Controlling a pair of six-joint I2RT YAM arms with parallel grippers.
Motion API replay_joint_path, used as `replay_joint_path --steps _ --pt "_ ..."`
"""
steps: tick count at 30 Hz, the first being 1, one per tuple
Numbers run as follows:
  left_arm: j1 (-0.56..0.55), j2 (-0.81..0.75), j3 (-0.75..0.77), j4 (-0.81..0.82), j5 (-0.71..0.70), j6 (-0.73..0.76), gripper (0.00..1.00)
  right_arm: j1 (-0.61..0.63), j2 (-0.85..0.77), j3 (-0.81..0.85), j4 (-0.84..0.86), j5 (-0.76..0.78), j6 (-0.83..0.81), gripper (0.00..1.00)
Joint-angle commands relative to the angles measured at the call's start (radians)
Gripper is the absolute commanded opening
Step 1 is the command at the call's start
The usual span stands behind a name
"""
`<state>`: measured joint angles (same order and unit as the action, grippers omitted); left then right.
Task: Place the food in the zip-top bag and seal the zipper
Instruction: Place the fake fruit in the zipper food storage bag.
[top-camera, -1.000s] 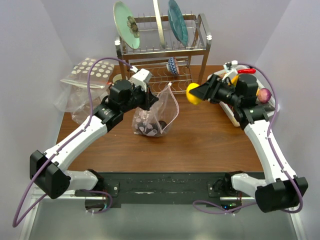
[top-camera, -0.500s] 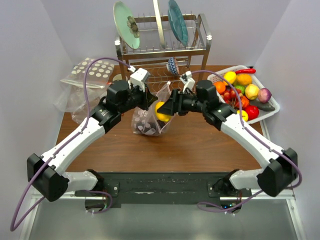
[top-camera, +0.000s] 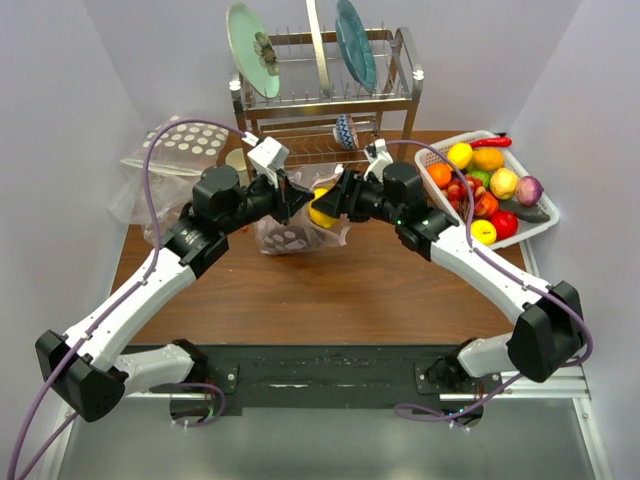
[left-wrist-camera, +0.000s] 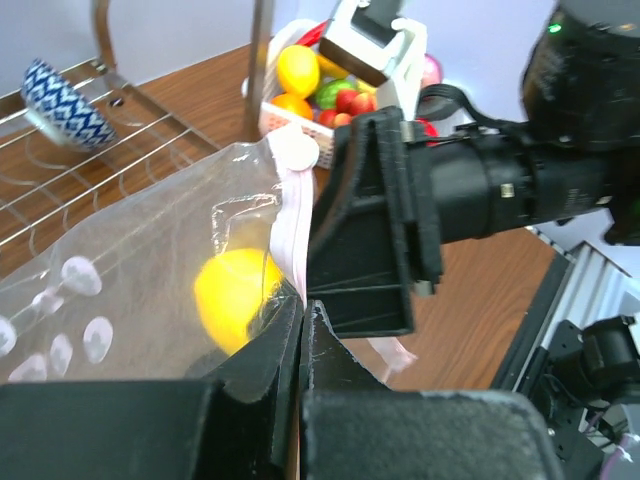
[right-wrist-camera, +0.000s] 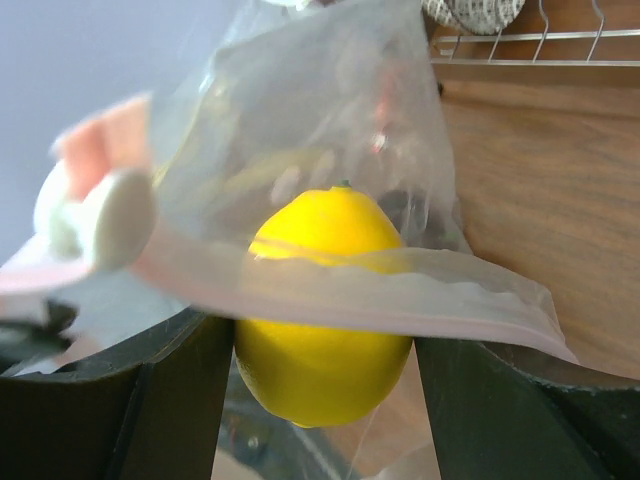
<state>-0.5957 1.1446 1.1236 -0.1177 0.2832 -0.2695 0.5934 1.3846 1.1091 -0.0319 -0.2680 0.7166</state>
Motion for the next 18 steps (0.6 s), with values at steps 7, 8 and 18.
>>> replay_joint_path --steps 7,8,18 --pt "0.005 -0.034 -0.024 0.156 0.148 -0.02 0.0 0.055 0.04 0.007 0.185 0.078 0.064 0.98" --pt "0.005 -0.029 -0.022 0.156 0.148 -0.023 0.0 0.066 0.047 0.029 0.172 0.078 0.052 0.99" --pt "0.007 -0.02 0.005 0.033 -0.099 -0.02 0.0 0.072 -0.119 0.052 -0.073 0.234 -0.055 0.9"
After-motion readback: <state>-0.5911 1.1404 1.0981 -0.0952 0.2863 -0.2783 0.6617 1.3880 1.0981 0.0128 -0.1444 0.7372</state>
